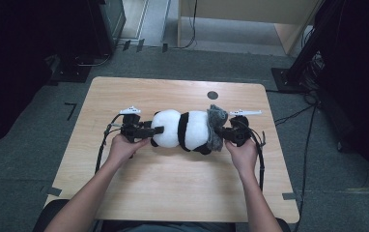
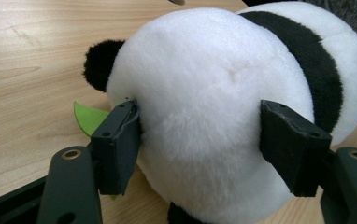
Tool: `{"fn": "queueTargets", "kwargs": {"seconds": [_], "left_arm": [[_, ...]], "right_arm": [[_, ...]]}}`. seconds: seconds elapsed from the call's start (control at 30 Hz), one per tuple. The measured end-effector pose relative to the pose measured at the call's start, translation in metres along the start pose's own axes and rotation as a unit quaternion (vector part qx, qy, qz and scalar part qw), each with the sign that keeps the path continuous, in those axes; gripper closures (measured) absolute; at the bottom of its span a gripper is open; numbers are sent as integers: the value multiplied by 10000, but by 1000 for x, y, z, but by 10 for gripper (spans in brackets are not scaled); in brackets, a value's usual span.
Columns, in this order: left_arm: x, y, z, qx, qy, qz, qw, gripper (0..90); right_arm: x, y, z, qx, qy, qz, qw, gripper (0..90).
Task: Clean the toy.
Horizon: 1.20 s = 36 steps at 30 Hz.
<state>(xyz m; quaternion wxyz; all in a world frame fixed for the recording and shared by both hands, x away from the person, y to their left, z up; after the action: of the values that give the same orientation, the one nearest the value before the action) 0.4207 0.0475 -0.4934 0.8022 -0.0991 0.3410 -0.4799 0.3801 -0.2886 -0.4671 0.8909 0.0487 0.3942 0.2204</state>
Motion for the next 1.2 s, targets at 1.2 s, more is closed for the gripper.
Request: {"fn": "queueTargets", "kwargs": {"seconds": [1.2], "left_arm": [[-4,2,-3,539,0,10,9985,265]], "right_arm": [[-63,44,43,-627,-669,488,9946,788]]}}
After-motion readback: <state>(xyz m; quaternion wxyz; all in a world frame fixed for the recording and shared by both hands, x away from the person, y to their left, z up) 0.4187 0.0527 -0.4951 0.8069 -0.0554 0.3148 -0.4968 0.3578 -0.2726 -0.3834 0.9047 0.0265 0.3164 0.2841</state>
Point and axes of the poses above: each handheld gripper's, and its own axes: x roughly forward along the jaws, z roughly out of its top, y roughly to its left, the point moved 3 cm from there along x, roughly forward along the jaws, and after that the axes turned 7 degrees about -z, right-handed, at the moved point
